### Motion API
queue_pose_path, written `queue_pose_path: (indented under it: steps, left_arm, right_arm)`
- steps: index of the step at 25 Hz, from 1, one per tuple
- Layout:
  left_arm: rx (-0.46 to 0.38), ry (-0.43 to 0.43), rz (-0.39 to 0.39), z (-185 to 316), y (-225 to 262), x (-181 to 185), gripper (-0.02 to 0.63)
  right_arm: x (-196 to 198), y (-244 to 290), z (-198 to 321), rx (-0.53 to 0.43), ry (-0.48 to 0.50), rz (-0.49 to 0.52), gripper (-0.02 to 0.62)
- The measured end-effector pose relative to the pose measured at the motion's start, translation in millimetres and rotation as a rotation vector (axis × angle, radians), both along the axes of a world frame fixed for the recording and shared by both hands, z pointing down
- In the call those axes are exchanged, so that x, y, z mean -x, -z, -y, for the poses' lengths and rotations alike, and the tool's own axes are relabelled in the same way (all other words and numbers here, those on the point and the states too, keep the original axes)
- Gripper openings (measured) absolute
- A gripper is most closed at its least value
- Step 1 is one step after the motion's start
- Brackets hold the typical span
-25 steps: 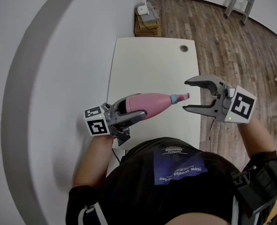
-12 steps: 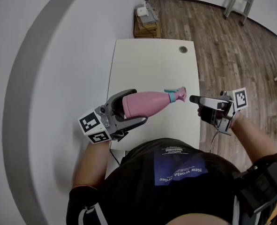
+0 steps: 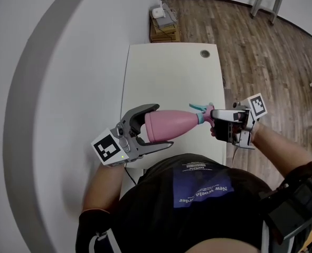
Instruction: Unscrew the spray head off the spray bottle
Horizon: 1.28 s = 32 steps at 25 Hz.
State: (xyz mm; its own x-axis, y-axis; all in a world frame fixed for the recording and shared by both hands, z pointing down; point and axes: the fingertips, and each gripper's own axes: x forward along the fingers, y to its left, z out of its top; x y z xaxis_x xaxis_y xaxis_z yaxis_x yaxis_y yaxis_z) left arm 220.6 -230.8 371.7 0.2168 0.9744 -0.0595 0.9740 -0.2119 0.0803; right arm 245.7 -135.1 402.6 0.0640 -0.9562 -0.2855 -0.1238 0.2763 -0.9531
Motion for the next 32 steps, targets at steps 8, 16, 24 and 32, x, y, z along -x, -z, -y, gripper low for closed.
queue_pose_path:
  steps: [8,16,24,32]
  left_arm:
    - [-0.084,0.01,-0.069,-11.4,0.1,7.0,0.446]
    - [0.038,-0.004,0.137,-8.7,3.2,-7.5,0.446]
    - [0.216,-0.059,0.434,-1.7,-5.5,-13.2,0.446]
    - [0.345,-0.137,0.729,-16.9,-5.0,-4.3,0.446]
  right_arm:
    - [12.5,2.8,14.9,0.093,0.07,-0.086,0.147]
    - [2.8,5.3,10.5,0.276,0.041,-0.433,0.126]
    - [13.9,30.4,16.5,0.42,-0.019,-1.086,0.124]
    - [46.4,39.2,0.9,0.582,0.082,-1.758,0.124]
